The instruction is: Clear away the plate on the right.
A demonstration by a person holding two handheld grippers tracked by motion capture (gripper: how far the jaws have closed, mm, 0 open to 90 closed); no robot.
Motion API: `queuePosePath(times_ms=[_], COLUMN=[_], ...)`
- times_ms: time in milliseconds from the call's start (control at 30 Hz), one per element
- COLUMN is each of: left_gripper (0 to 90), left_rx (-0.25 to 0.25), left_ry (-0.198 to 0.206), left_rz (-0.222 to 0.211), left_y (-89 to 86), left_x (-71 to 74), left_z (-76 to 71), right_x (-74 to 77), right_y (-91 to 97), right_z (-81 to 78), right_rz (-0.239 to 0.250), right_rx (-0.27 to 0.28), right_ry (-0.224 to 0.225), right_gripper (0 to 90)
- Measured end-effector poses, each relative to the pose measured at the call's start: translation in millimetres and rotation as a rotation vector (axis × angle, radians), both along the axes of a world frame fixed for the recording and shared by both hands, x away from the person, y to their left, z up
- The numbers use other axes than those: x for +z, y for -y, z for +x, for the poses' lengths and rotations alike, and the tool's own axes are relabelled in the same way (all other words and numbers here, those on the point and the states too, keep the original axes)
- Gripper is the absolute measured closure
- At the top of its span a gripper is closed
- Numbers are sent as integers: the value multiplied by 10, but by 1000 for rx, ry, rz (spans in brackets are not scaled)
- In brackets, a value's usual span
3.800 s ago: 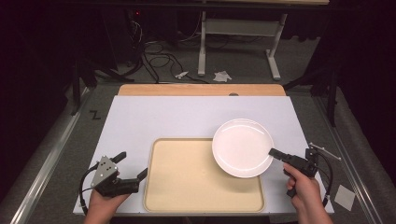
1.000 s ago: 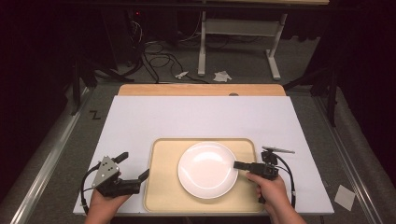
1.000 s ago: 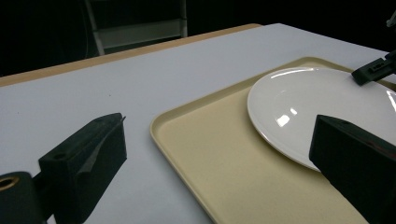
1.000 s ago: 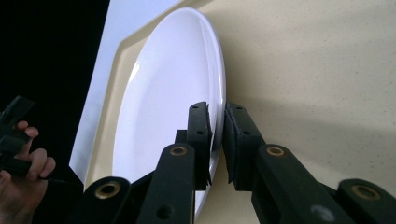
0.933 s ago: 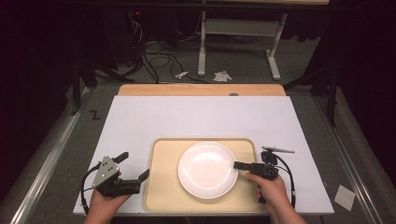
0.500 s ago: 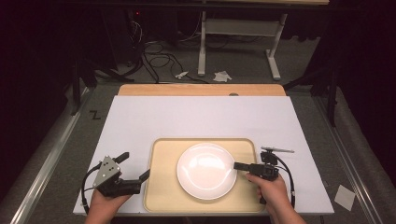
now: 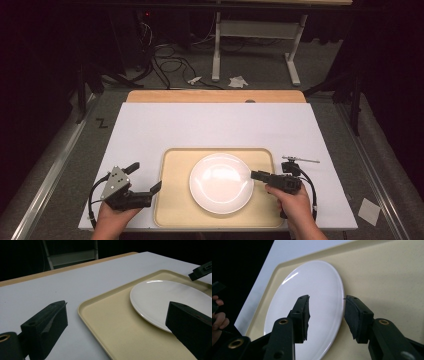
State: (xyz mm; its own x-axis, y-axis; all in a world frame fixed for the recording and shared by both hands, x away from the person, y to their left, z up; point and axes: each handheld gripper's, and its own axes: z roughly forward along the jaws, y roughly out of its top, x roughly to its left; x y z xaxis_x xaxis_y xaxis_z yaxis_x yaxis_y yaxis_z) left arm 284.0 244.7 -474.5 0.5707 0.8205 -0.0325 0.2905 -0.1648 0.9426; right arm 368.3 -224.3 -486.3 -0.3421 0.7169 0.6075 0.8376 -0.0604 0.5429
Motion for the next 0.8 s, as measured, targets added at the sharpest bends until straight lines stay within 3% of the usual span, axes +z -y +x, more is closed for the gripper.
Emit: queuePosePath(times_ms=[167, 233, 367, 467, 500, 633, 800], left_gripper=[47, 47, 47, 47, 47, 47, 47], left_rx=[-6, -11, -18, -25, -30, -39, -61], left_ry=[0, -2, -2, -4, -3, -5, -7], left_rz=[1, -1, 0, 2, 3, 3, 7], left_y=[18, 33, 58, 82, 98, 133, 199], left_x=[1, 1, 0, -3, -4, -5, -6], left_z=[13, 24, 46, 67, 81, 105, 156], right_x=[74, 128, 172, 221, 258, 297, 352], right_y=[69, 116, 173, 255, 326, 420, 533], right_z=[-19, -46, -70, -99, -125, -153, -225], right_rz=[-6, -58, -89, -123, -147, -168, -235], right_rx=[-20, -33, -52, -73, -95, -125, -149], right_ry=[51, 107, 147, 197, 233, 256, 347], right_gripper=[556, 545, 508, 473, 438, 380, 309])
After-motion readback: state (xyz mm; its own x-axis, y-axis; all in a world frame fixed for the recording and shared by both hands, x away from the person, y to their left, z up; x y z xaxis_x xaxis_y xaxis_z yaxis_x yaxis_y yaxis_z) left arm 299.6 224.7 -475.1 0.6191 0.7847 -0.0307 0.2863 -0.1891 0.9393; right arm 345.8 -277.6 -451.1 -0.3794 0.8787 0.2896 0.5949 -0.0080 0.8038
